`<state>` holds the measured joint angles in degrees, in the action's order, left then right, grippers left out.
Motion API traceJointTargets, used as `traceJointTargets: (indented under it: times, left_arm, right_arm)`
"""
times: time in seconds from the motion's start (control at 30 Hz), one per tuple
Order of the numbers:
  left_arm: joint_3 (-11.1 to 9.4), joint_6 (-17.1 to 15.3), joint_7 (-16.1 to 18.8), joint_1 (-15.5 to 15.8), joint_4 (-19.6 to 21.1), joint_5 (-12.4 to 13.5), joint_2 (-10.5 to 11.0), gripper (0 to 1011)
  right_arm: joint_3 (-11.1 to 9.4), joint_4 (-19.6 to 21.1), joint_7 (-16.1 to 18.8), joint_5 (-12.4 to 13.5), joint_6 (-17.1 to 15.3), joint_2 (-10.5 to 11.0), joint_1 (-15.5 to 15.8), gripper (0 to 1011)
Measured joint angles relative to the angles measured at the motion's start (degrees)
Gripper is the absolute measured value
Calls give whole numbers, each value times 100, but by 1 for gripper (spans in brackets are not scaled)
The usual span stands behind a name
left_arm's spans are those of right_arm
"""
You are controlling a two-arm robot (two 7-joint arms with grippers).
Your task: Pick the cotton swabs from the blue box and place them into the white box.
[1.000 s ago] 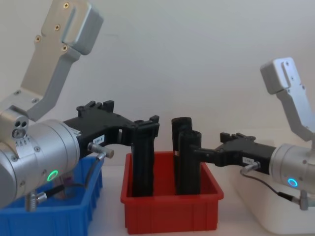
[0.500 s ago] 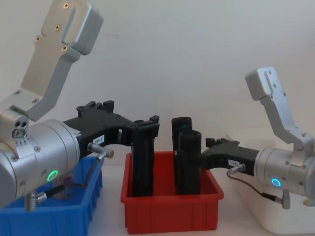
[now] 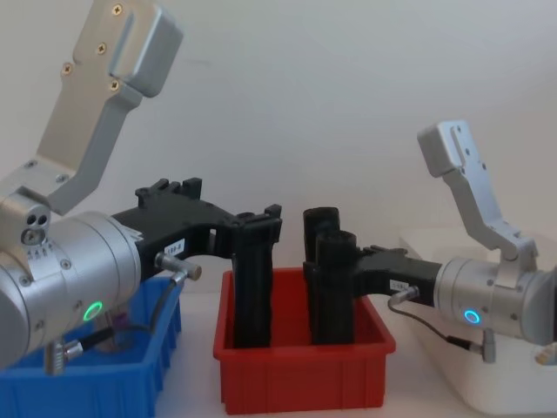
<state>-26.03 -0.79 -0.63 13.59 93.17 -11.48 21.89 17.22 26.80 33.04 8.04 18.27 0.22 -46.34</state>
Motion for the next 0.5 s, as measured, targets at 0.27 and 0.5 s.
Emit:
traceJointTargets:
  times: [0.27,0.5]
  left_arm:
    - [0,0,0,0,0,0,0,1004]
    - [0,0,0,0,0,0,0,1004]
  right_arm:
    - [3,-551,139,13,198,-102,-300,578]
    - [-11,-808,197,29,318,-147,-448,486]
